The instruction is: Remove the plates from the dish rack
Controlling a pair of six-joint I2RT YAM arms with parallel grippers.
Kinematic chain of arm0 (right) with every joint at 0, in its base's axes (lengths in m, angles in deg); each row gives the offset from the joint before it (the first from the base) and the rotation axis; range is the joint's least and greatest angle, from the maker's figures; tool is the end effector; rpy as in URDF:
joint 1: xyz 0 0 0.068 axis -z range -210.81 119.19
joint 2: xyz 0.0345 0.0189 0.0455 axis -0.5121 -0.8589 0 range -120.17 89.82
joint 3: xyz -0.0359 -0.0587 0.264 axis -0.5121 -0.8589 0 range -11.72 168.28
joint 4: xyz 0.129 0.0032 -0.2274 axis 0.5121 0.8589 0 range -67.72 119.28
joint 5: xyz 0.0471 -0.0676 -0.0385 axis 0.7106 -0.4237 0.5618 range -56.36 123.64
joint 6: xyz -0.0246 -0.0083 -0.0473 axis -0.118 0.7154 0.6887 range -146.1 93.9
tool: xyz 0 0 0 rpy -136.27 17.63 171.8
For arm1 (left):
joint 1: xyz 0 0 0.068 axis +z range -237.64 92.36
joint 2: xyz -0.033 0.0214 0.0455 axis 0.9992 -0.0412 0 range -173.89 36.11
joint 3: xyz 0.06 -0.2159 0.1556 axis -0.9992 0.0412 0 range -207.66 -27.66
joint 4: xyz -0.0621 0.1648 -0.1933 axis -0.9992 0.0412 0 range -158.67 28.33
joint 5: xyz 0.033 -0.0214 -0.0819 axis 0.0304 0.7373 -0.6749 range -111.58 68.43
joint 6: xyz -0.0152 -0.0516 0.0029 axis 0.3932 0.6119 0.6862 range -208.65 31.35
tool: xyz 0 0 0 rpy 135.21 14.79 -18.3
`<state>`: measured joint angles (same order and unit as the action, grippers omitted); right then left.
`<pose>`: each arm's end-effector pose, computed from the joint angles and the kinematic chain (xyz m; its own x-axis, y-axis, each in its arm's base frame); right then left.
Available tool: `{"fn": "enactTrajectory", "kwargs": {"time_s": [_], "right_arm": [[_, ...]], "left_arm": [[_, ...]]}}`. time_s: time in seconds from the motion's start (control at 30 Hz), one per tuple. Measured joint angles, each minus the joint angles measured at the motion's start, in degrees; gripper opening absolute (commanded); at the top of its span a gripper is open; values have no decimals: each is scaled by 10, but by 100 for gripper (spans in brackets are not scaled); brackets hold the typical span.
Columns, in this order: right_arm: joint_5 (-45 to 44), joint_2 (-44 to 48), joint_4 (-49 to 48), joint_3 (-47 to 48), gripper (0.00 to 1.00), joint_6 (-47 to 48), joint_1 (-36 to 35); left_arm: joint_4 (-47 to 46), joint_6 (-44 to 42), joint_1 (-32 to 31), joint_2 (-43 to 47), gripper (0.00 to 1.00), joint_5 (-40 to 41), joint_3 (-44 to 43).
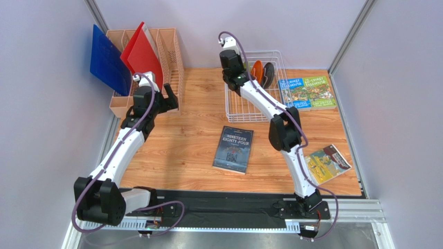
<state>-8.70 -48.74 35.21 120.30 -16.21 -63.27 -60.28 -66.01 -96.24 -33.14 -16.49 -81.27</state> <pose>0.4877 0.2818 0.2863 -0.3009 -0.3420 -0.8902 0.0887 0.9194 -0.3832 0.2759 -0.0386 0.3075 -0.3982 -0.3275 -0.8568 -0.0914 0.9436 -0.3182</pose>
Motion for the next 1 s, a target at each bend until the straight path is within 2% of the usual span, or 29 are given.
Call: {"fn": "enactTrajectory", "kwargs": {"time_s": [0.27,0.53,0.73,1.0], "right_arm": [[39,241,44,-160,0,-66,-1],[266,476,96,-390,0,-209,2],[440,556,67,-570,0,-302,3],[570,607,-34,-679,0,-407,3]], "left_arm": [[-19,15,0,34,97,-91,9],[-63,71,0,35,96,-222,38],[-133,141,0,36,96,-292,107],[-243,226,-1,34,93,-346,171]]}}
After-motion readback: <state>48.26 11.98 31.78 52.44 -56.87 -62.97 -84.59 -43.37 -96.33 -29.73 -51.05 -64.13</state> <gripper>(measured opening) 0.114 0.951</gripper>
